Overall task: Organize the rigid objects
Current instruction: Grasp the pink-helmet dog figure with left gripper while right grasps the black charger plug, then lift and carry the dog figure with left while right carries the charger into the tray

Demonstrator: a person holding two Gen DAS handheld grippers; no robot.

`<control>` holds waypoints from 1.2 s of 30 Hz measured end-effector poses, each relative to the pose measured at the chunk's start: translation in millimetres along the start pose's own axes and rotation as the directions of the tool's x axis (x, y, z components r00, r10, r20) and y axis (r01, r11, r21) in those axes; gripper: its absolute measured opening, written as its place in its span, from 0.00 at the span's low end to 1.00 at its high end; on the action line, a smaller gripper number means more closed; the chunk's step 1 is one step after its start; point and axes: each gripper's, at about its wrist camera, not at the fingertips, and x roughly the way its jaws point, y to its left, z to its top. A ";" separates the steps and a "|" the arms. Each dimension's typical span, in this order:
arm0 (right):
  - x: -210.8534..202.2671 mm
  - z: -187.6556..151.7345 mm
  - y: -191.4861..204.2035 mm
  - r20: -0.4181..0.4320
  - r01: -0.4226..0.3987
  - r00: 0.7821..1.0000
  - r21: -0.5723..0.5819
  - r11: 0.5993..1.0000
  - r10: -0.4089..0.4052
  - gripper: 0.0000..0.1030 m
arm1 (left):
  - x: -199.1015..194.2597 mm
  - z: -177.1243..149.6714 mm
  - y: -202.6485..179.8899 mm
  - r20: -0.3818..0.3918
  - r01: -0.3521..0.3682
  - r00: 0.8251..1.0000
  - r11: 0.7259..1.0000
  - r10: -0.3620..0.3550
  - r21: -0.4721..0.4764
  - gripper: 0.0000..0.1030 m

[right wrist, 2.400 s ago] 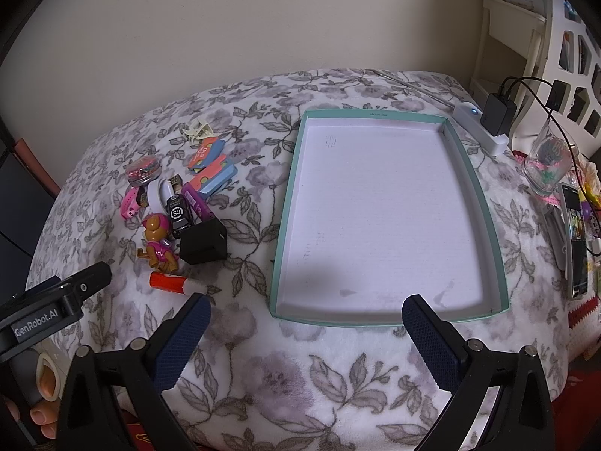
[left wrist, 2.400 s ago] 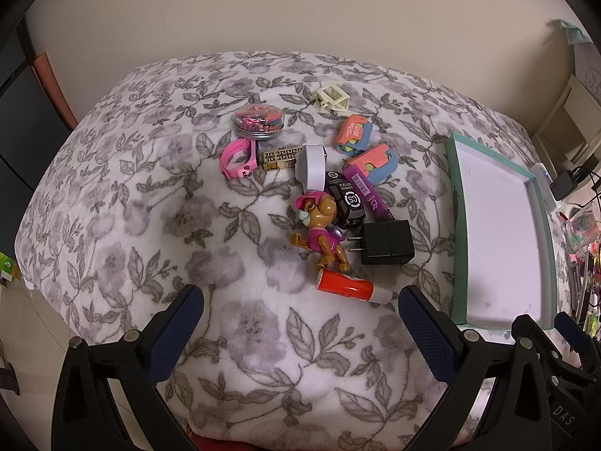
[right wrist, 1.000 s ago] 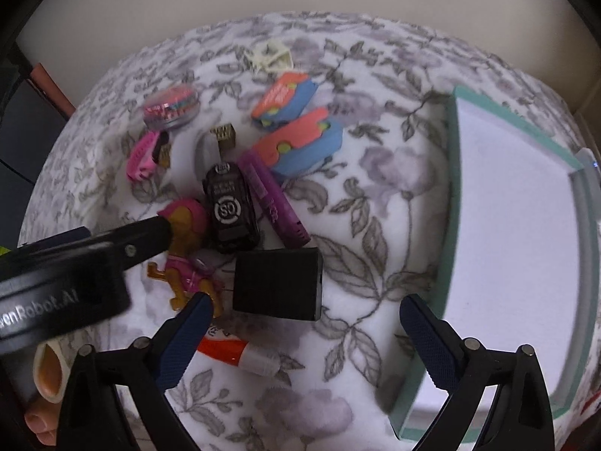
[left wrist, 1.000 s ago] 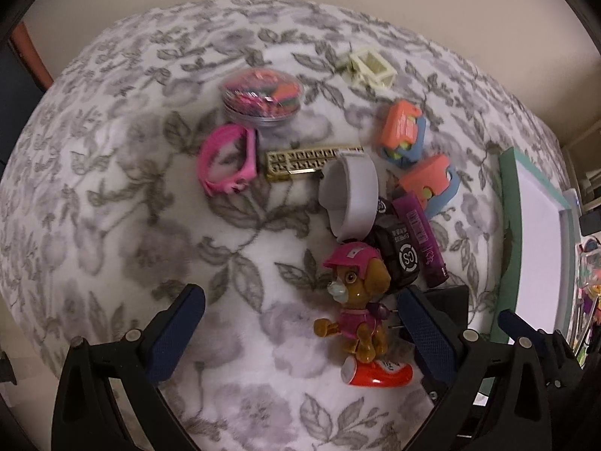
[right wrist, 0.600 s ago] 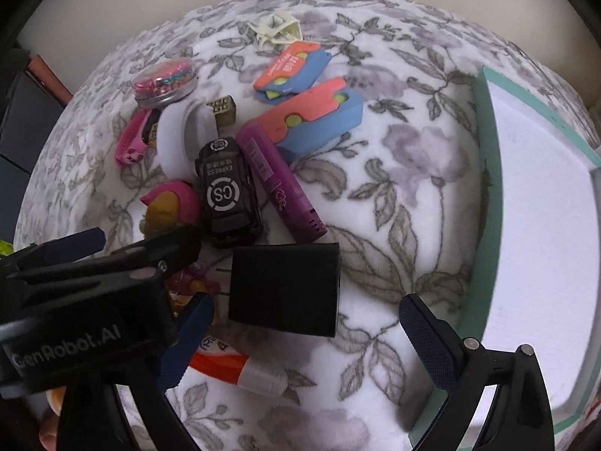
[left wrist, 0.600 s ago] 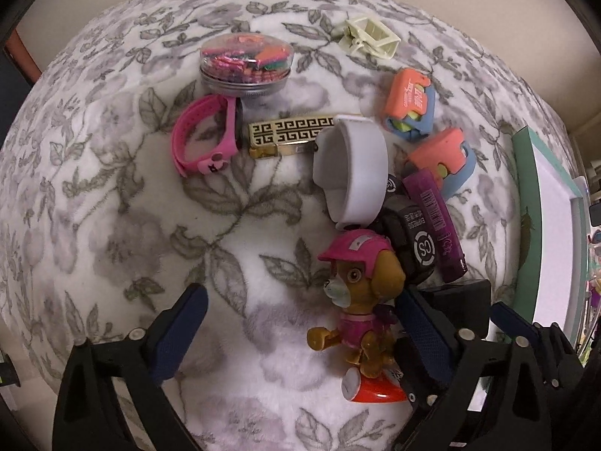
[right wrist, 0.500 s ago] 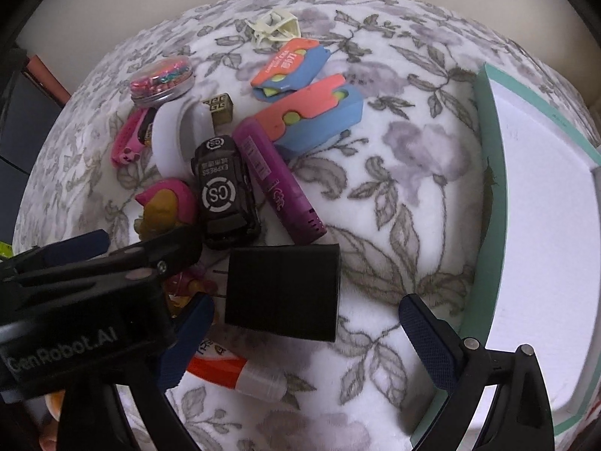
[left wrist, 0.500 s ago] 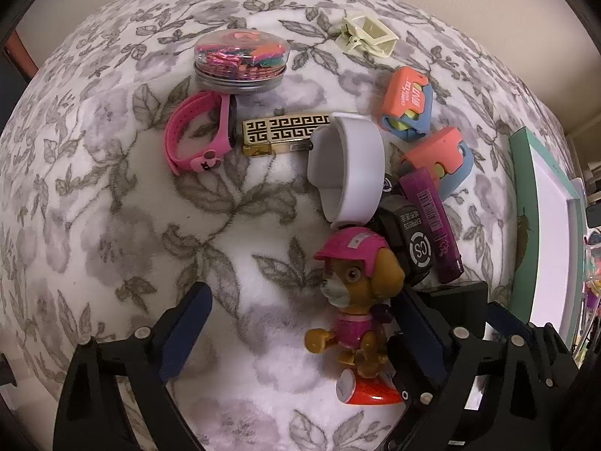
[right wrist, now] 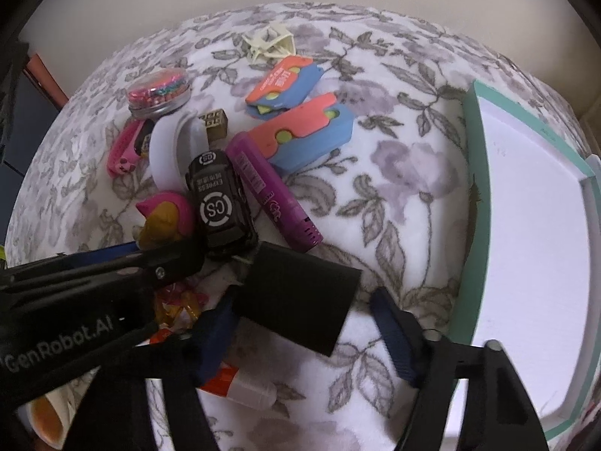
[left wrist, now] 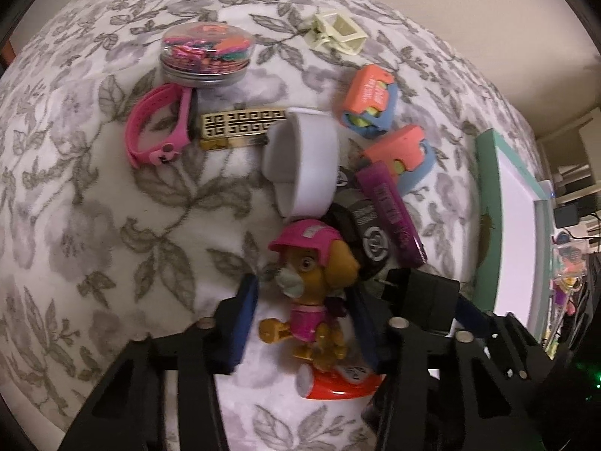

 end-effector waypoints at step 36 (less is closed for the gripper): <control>-136.3 31.5 -101.6 0.267 -0.067 0.964 0.189 0.980 0.014 0.60 | -139.9 33.0 -88.9 0.245 0.062 0.967 0.998 -0.068 0.031 0.30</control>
